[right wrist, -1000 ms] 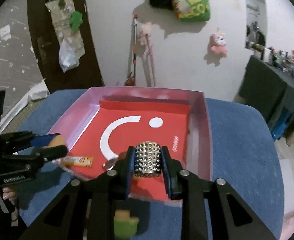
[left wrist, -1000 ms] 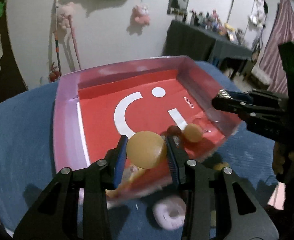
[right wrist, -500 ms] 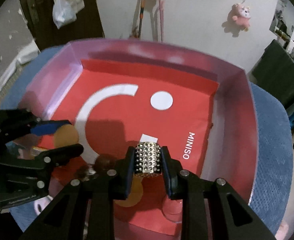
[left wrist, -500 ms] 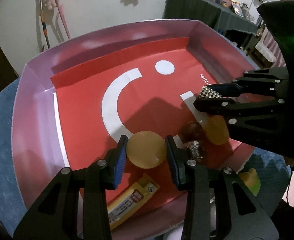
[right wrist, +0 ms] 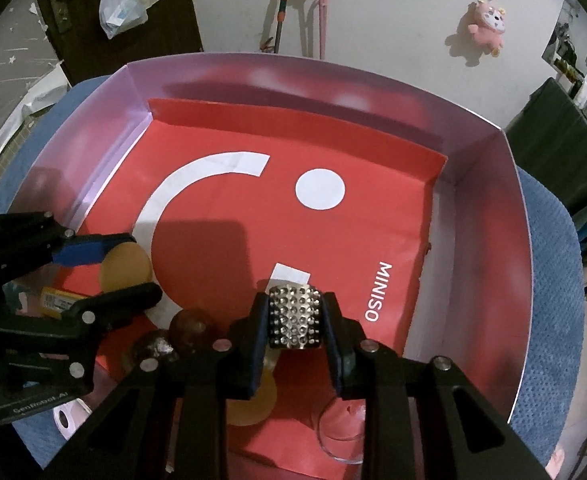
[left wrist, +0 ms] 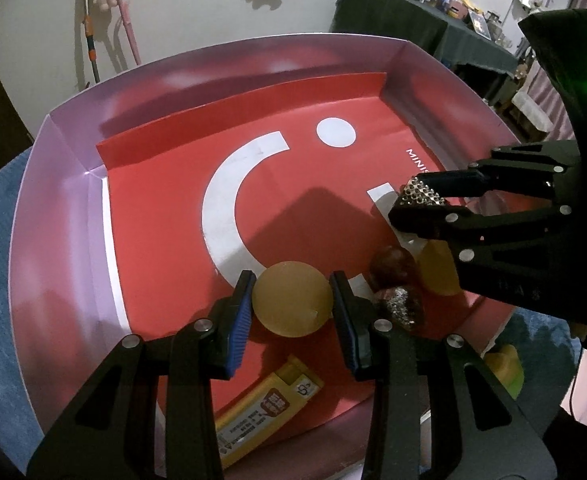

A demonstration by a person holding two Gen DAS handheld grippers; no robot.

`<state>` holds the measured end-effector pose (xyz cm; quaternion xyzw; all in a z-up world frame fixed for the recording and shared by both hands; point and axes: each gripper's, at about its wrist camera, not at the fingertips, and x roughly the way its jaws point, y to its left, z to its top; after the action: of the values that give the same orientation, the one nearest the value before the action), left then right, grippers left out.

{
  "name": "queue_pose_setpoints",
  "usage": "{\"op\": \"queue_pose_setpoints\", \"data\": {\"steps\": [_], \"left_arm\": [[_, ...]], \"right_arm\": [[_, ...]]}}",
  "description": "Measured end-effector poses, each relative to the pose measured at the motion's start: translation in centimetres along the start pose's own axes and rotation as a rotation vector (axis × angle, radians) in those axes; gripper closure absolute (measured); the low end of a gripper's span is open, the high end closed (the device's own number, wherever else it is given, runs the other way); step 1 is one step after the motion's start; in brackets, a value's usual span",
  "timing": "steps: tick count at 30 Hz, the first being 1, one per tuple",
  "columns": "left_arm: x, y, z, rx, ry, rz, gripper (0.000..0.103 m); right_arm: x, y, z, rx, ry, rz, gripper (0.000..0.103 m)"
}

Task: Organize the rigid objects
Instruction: 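Carry the cylinder into the pink box with the right tool while the left tool carries the disc, then open the right tool to release the cylinder while the left tool releases the disc, then withdraw both tools from the box toward the pink compact and green duck toy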

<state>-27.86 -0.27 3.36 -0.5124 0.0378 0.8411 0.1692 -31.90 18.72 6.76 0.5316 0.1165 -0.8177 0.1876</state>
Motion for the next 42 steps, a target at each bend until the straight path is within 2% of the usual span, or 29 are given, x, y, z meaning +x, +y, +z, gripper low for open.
{"op": "queue_pose_setpoints", "data": {"steps": [2, 7, 9, 10, 17, 20, 25, 29, 31, 32, 35, 37, 39, 42], "left_arm": [[-0.1, 0.1, 0.0, 0.000, -0.002, 0.001, 0.066], [0.0, -0.1, 0.0, 0.005, 0.003, 0.008, 0.063], [-0.2, 0.0, -0.1, 0.002, -0.005, 0.008, 0.041], [-0.2, 0.0, 0.0, 0.001, -0.013, 0.005, 0.039], [-1.1, -0.1, 0.3, -0.005, -0.048, 0.007, 0.039], [-1.9, -0.2, 0.3, -0.003, -0.073, 0.027, 0.039], [-4.7, -0.4, 0.0, -0.014, -0.145, 0.047, 0.035], [-6.7, -0.6, -0.4, -0.036, -0.196, 0.062, 0.034], [-7.8, -0.6, -0.8, -0.055, -0.217, 0.060, 0.029], [-8.4, -0.6, -1.0, -0.069, -0.234, 0.051, 0.023], [-10.3, -0.9, -1.7, -0.088, -0.298, 0.060, 0.021], [-11.4, -1.3, -2.2, -0.077, -0.334, 0.087, 0.020], [-12.6, -1.8, -3.0, -0.071, -0.376, 0.117, 0.013], [-14.2, -2.4, -4.2, -0.068, -0.431, 0.136, 0.011]], "right_arm": [[0.1, 0.0, 0.1, -0.002, -0.002, 0.000, 0.064], [0.0, -0.1, 0.0, 0.003, 0.001, -0.004, 0.064], [-0.1, -0.2, 0.2, 0.008, -0.001, 0.002, 0.063], [-0.2, -0.3, 0.2, 0.012, -0.002, 0.005, 0.063], [-0.9, -0.2, 0.0, 0.018, -0.024, 0.005, 0.062], [-2.1, -0.2, -0.2, 0.021, -0.054, 0.006, 0.052], [-5.0, 0.2, -0.5, 0.027, -0.118, 0.012, 0.041], [-7.7, 0.6, -0.6, 0.020, -0.192, 0.016, 0.021], [-9.2, 0.9, -0.9, 0.020, -0.228, 0.012, 0.019], [-10.1, 1.0, -1.2, 0.022, -0.249, 0.008, 0.017], [-12.3, 1.0, -2.0, 0.035, -0.308, 0.014, 0.006], [-13.8, 1.2, -2.7, 0.036, -0.351, 0.000, 0.003], [-15.1, 1.5, -3.5, 0.036, -0.392, -0.024, 0.002], [-16.9, 1.9, -5.0, 0.044, -0.453, -0.036, 0.000]]}}
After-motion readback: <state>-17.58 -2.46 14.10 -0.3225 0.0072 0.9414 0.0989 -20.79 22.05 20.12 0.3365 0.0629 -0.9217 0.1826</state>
